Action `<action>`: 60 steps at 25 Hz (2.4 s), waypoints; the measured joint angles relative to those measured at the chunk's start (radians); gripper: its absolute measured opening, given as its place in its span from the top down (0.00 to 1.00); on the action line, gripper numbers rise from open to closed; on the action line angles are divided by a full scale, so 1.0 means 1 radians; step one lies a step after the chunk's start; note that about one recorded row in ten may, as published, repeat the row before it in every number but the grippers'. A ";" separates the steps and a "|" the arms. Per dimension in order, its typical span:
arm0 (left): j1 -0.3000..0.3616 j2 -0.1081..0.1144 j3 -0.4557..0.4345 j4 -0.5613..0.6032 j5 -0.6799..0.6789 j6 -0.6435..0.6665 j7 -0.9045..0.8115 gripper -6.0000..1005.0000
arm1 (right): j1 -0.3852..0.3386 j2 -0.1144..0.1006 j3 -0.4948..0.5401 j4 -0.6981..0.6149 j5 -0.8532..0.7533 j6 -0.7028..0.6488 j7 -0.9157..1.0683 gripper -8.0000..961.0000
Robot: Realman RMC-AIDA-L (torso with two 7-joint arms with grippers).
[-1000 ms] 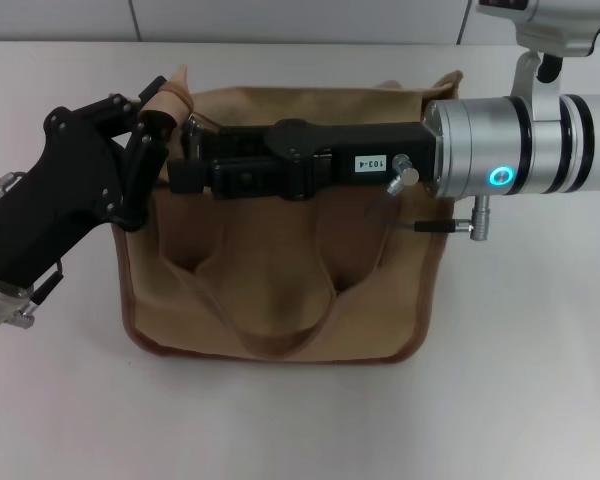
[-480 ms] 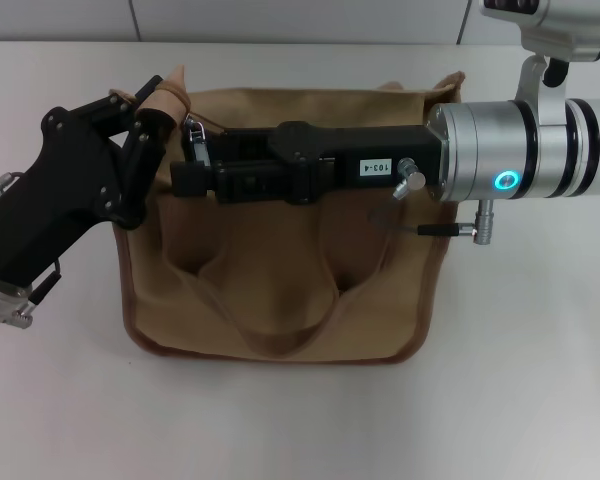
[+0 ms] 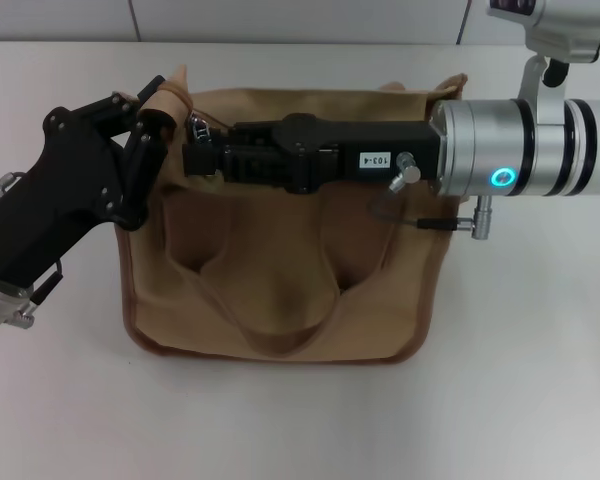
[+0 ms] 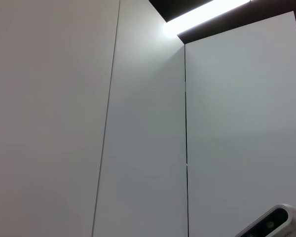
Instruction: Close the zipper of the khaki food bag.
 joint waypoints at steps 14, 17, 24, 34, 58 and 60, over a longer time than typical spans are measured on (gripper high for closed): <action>0.000 0.000 0.000 0.000 -0.003 0.002 0.000 0.98 | 0.003 0.000 -0.001 0.000 0.000 0.000 -0.001 0.97; 0.000 0.000 -0.004 0.000 -0.003 0.002 0.000 0.98 | -0.001 0.000 -0.001 0.000 0.000 0.000 -0.006 0.99; 0.022 0.001 -0.056 -0.001 -0.005 -0.007 0.001 0.98 | -0.049 -0.002 0.001 -0.024 0.000 0.000 -0.011 0.99; 0.080 0.007 -0.196 -0.001 -0.005 -0.046 0.001 0.98 | -0.212 -0.012 0.026 -0.131 -0.001 -0.005 -0.005 0.99; 0.112 0.006 -0.191 -0.002 0.001 -0.121 0.001 0.98 | -0.469 -0.030 0.419 -0.123 -0.002 -0.168 -0.206 0.84; 0.124 0.005 -0.190 -0.003 0.003 -0.145 0.001 0.98 | -0.463 -0.028 0.416 -0.119 -0.004 -0.161 -0.210 0.77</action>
